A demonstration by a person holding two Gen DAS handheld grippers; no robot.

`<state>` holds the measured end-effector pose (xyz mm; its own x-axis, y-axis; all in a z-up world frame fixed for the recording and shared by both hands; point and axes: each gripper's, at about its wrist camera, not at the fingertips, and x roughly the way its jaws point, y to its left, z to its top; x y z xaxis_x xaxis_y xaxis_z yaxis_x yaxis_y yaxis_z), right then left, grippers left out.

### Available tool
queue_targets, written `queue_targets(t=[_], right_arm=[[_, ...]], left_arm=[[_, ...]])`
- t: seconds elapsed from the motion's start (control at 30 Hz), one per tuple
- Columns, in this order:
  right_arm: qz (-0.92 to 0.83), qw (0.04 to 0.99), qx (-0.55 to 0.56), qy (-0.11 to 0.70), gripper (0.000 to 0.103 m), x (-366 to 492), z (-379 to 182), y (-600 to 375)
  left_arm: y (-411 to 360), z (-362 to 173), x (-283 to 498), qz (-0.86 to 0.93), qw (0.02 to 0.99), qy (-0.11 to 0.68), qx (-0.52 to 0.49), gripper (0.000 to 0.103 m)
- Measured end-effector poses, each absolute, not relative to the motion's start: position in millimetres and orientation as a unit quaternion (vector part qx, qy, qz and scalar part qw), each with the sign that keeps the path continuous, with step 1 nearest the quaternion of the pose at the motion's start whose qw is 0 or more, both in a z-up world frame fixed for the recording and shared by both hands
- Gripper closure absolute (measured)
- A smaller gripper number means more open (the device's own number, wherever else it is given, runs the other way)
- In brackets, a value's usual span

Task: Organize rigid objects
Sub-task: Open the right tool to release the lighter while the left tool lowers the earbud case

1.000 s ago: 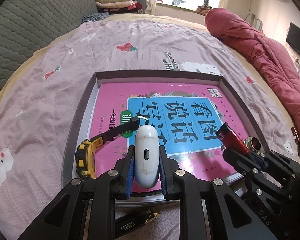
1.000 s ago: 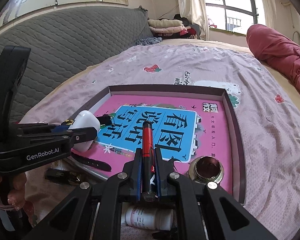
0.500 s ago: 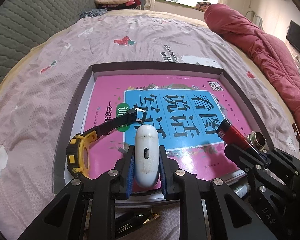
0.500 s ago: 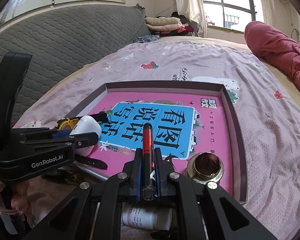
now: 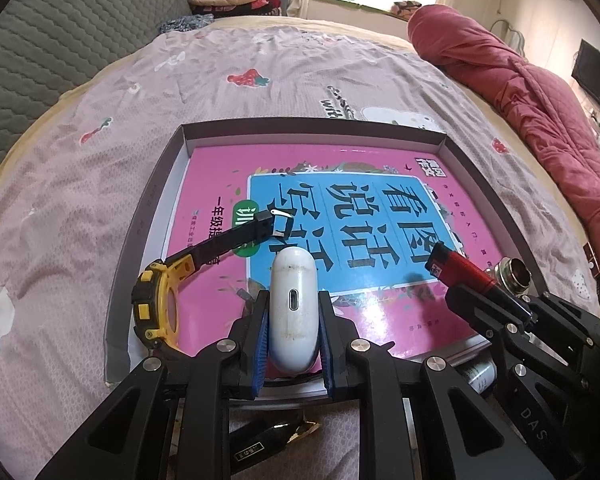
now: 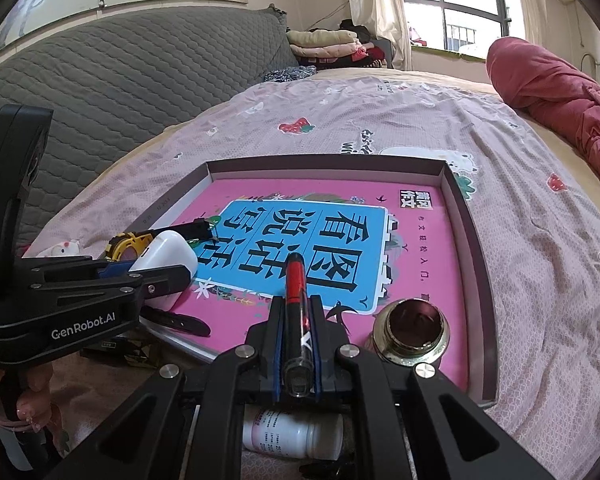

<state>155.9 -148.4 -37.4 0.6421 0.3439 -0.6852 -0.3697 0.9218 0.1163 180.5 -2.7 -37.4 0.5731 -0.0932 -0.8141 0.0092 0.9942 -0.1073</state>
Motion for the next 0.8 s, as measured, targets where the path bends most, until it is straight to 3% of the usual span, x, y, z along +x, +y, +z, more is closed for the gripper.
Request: queue_targets(t=[0.8], right_arm=[[0.210,0.906,-0.020,0.367,0.077,151.8,-33.4,-143.9]], left_arm=[[5.8,-36.3,180.1,-0.011,0.884,0.465,-0.048,0.080]])
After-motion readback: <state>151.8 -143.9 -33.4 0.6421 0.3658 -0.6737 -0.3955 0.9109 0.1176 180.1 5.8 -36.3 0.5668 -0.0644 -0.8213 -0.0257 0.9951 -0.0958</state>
